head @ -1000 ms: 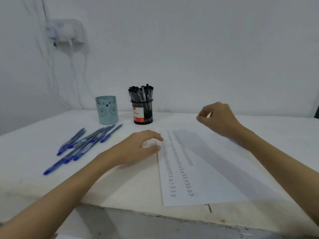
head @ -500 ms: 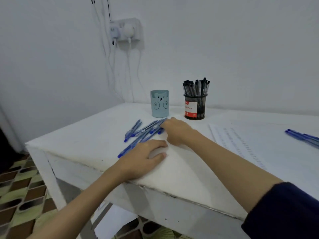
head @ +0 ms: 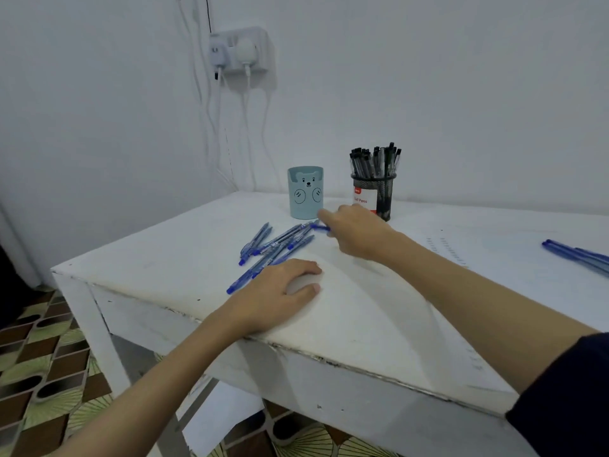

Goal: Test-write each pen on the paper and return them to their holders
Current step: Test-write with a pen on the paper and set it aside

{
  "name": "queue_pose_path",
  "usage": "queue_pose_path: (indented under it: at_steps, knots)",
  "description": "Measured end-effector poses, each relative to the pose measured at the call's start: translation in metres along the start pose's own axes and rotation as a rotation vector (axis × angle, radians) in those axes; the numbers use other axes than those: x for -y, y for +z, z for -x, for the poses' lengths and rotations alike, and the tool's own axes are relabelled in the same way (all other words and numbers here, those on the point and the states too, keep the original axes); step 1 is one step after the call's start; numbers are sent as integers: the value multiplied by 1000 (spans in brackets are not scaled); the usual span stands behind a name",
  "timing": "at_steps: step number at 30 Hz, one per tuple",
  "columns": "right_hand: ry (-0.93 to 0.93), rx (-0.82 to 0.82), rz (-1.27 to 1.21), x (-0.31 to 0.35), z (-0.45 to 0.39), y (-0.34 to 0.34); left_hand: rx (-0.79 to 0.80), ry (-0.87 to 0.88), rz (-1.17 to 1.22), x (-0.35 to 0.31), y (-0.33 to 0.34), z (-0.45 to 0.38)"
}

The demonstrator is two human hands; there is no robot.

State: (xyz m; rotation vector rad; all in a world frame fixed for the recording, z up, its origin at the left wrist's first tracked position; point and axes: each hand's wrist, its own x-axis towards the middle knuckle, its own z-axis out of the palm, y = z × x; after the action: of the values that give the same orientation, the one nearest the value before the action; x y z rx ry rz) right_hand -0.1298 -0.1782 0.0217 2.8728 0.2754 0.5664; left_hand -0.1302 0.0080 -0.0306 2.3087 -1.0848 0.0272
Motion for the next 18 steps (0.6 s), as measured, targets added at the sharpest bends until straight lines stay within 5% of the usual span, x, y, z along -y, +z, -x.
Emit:
queue_pose_path:
  at_steps: [5, 8, 10, 18]
  knots:
    - [399, -346, -861, -29, 22, -37, 2, 29, -37, -7, 1, -7]
    - [642, -239, -1501, -52, 51, -65, 28, 73, -47, -23, 11, -18]
    - [725, -208, -1686, -66, 75, -74, 53, 105, -23, -38, 22, -27]
    - [919, -620, -2137, -102, 151, -76, 242, 213, 56, -96, 64, -53]
